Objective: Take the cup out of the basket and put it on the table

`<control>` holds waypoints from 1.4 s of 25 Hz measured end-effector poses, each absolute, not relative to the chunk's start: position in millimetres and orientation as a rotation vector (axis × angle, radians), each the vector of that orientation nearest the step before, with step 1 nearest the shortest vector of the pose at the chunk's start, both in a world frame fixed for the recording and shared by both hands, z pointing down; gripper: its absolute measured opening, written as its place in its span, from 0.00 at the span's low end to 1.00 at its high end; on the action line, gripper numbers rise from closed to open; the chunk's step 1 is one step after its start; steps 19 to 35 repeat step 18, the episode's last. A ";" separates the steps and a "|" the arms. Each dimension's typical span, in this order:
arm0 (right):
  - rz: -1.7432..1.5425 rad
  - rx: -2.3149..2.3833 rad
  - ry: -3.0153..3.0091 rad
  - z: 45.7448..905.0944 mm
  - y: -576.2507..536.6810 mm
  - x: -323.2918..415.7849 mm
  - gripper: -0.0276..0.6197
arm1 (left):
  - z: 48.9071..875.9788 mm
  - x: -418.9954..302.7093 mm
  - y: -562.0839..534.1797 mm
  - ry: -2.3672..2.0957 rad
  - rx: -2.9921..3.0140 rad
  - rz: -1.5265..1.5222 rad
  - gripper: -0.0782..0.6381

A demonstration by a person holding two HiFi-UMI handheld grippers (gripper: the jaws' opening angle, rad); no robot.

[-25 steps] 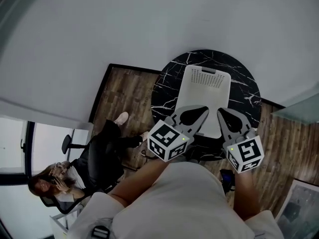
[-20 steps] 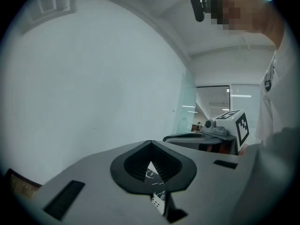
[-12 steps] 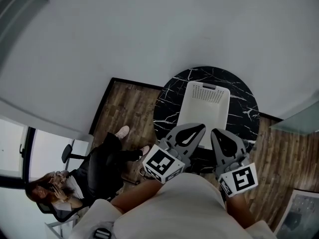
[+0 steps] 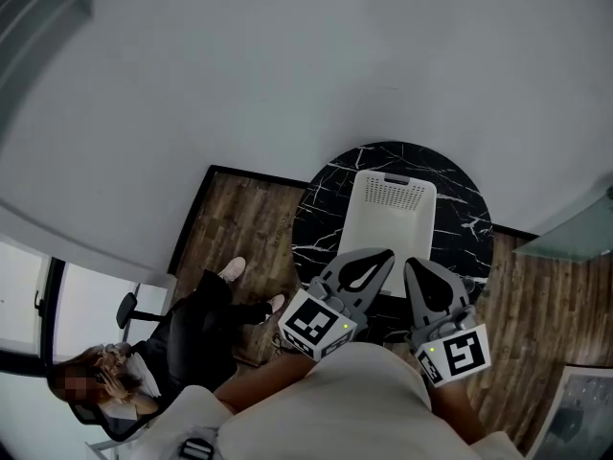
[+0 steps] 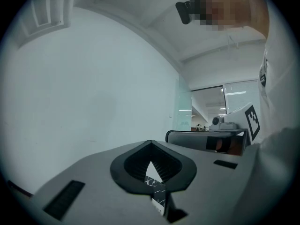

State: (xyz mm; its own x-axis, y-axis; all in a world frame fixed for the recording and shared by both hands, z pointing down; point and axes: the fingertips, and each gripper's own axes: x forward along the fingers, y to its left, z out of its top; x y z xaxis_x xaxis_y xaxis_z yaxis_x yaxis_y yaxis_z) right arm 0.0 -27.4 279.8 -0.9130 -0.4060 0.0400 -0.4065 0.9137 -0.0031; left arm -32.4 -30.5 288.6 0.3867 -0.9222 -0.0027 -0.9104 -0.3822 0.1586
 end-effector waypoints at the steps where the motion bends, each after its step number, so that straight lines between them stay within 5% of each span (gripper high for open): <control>1: 0.016 0.648 -3.033 280.1 -27.8 -1.5 0.05 | 288.8 -34.3 -30.4 -1.665 2.503 -0.137 0.12; 35: -0.033 0.653 -3.010 279.1 -19.7 -37.2 0.05 | 286.0 -65.9 -25.2 -1.647 2.505 -0.167 0.12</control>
